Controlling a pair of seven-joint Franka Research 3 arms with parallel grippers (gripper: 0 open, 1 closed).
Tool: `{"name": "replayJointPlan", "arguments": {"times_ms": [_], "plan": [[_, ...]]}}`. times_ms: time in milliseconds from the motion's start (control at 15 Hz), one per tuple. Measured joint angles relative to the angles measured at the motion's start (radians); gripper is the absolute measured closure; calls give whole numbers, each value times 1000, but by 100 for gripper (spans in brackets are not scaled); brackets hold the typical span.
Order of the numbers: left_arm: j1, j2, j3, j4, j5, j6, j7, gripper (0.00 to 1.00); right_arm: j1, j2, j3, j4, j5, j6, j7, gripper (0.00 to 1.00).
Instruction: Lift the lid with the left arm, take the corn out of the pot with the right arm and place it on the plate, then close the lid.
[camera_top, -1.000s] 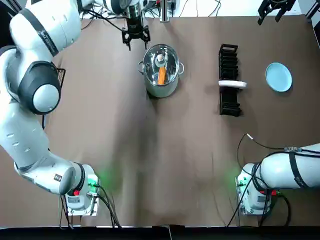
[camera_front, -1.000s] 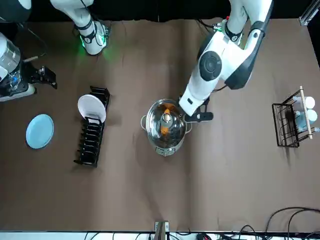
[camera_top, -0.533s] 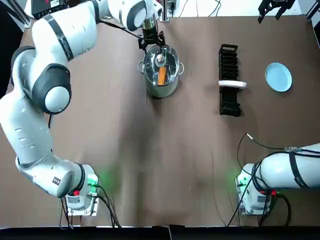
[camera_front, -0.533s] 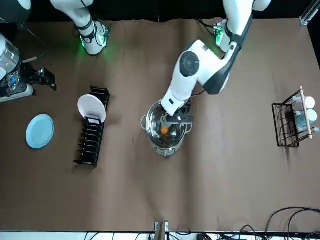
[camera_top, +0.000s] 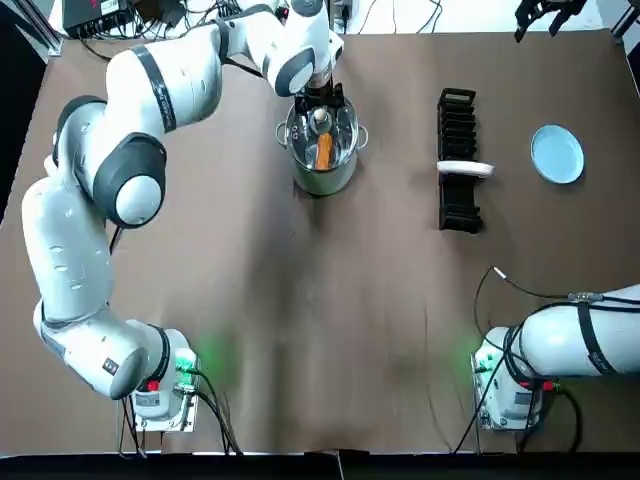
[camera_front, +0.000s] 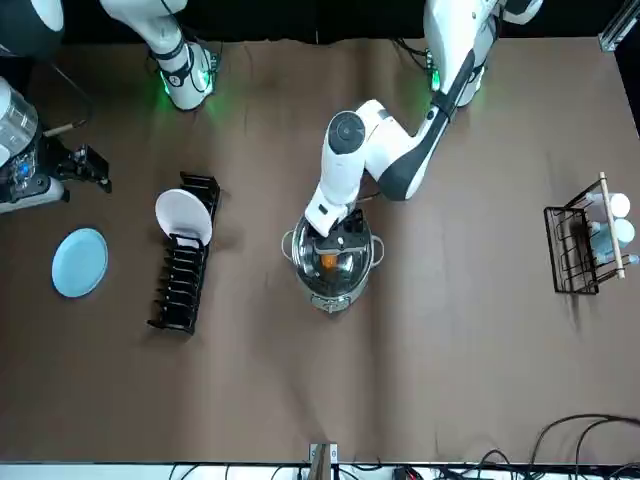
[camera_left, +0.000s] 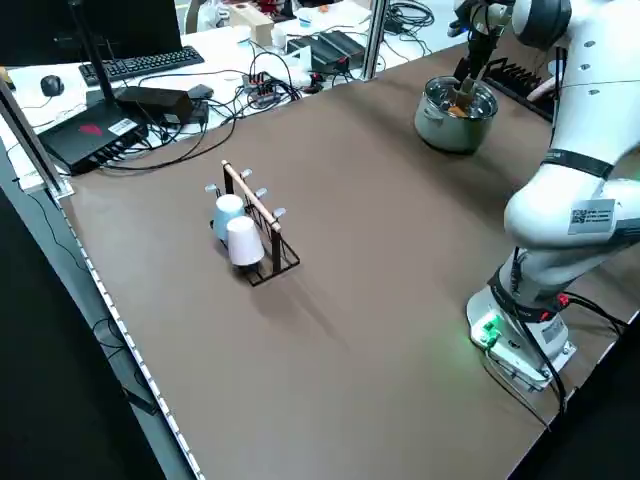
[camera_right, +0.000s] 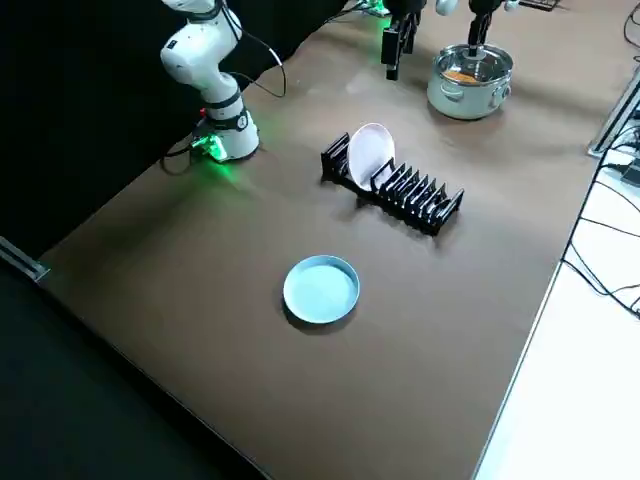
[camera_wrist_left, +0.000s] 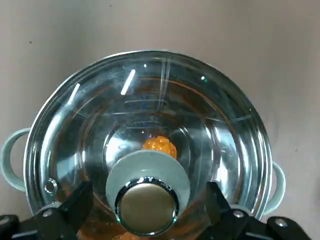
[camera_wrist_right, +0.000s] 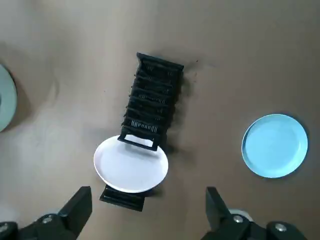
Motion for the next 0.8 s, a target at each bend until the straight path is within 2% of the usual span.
{"name": "replayJointPlan", "arguments": {"times_ms": [333,400,600,667,800], "plan": [[0,0,1,1,-3,-2,-18,3,0,16,0,-1,0,6,0,0],[0,0,1,2,-4,-9,-19,8,0,17,0,-2,0,6,0,0],[1,0,0,3,-16,-36,-19,11,0,18,0,-2,0,3,0,0],[0,0,0,3,-17,-42,-19,16,0,18,0,-2,0,0,0,0],[0,0,-2,4,-20,-48,-20,36,0,18,0,-1,0,2,0,0]]}}
